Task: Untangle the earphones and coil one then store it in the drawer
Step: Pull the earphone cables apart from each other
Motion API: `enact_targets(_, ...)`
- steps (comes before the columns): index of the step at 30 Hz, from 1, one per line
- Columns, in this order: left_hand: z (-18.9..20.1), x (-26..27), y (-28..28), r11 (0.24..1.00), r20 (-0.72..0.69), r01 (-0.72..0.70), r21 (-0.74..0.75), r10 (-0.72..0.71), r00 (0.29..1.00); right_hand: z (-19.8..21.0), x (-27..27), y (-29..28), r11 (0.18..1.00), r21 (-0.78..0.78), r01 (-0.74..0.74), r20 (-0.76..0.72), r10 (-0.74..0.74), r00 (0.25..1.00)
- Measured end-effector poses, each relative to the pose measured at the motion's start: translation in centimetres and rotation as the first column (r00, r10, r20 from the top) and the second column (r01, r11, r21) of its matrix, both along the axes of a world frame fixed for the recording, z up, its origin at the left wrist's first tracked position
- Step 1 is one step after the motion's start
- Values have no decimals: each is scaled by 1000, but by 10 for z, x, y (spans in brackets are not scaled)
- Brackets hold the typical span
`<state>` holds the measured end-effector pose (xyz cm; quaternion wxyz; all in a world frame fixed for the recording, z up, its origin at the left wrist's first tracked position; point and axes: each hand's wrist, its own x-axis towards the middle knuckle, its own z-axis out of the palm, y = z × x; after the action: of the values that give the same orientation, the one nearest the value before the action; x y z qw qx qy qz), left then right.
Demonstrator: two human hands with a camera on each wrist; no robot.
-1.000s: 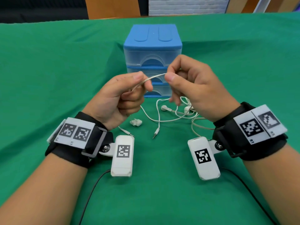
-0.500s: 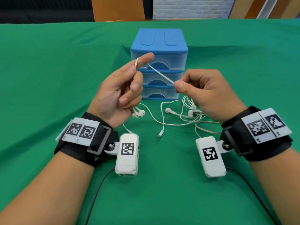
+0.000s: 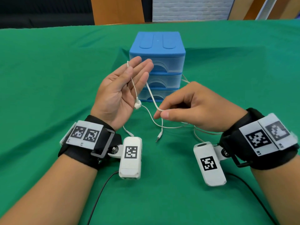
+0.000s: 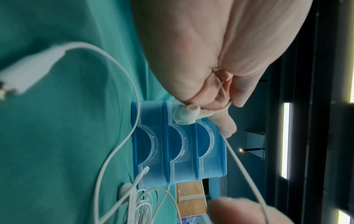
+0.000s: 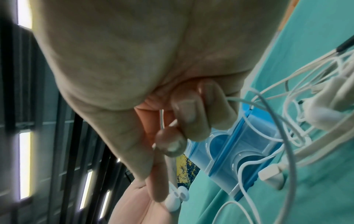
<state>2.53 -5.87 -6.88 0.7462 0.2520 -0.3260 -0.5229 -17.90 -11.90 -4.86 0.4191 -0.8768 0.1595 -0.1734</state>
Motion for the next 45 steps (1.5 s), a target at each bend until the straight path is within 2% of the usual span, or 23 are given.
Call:
enact_targets(7,3,-13,1,998,132,-65,22,62,989,2,7,10,995,-17,-94,-66,93,993)
enact_targets(10,5,-21,2,996,299,-82,41,66,952,4,8,12,994,-22,-104,-45,103,994)
enact_targets(12,6,-24,4,995,433,-88,38,63,899,7,7,13,995,-23,-93,54,94,994)
enact_targets(16,3,-23,5,999,610,-52,-1,42,792,11,6,5,994,-92,67,310,-35,950)
enact_targets(20,4,-22,6,998,711,59,14,-52,701,9,7,-5,937,-128,326,407,-250,879)
enact_targets(23,4,-22,8,991,699,114,66,-127,704,8,7,-7,896,-124,426,449,-332,830)
enact_targets(26,3,-22,8,992,671,94,82,-125,731,6,7,-12,855,-114,506,476,-400,784)
enact_targets(37,-1,-27,8,992,622,101,73,-125,773,4,6,-14,868,-47,494,492,-411,768)
enact_targets(41,-3,-26,8,993,578,86,79,-116,808,4,5,-14,866,-49,497,496,-411,765)
enact_targets(45,-3,-26,7,996,615,49,68,-80,784,3,5,-14,873,-39,486,497,-405,768)
